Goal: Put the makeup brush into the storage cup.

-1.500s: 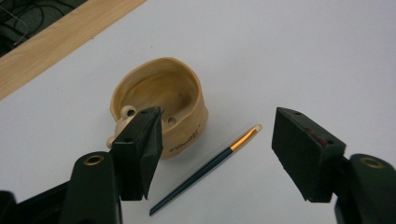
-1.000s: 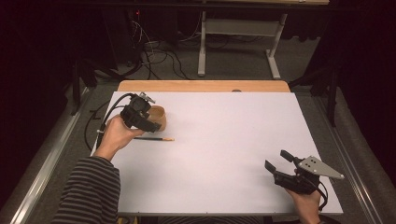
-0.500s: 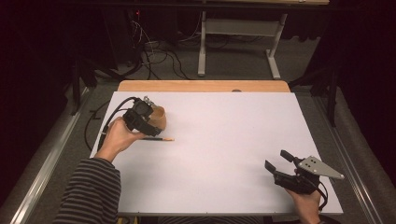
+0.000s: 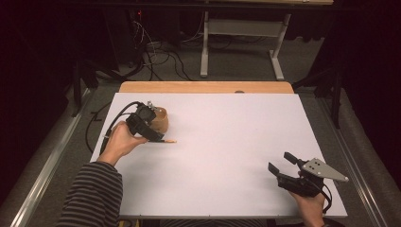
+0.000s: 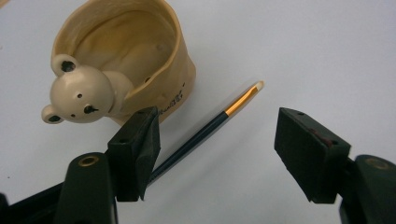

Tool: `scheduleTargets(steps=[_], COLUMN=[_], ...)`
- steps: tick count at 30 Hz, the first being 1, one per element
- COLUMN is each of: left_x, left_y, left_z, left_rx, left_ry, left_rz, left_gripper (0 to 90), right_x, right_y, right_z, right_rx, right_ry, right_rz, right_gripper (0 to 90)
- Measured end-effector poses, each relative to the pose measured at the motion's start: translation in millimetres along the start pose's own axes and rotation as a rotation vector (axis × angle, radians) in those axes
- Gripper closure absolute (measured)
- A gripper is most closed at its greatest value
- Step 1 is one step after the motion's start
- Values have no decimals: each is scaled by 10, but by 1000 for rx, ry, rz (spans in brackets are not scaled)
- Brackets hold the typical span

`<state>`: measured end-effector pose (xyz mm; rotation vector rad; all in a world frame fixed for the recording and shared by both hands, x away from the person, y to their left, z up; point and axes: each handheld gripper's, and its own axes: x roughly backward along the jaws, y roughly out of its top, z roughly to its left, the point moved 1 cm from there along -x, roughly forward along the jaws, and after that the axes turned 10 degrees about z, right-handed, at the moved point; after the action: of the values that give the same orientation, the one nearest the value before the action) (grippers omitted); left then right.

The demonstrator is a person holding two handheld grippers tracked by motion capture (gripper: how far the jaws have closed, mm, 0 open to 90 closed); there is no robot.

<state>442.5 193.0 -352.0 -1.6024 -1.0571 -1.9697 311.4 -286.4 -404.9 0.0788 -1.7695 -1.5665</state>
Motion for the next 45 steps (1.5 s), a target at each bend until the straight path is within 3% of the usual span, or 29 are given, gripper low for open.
scheduleTargets(steps=[14, 31, 45], left_x=[-136, -312, -435], left_y=[-44, 7, 25], left_z=[17, -8, 20], left_rx=[-5, -24, -17], left_ry=[-5, -8, -9], left_rz=[40, 105, 146], left_gripper=[308, 295, 297], right_x=[-1, 4, -1], right_y=[0, 2, 1], right_z=[-1, -1, 2], right_rx=[0, -1, 0], right_ry=[1, 9, 11], right_rz=[2, -7, -7], right_gripper=[277, 276, 275])
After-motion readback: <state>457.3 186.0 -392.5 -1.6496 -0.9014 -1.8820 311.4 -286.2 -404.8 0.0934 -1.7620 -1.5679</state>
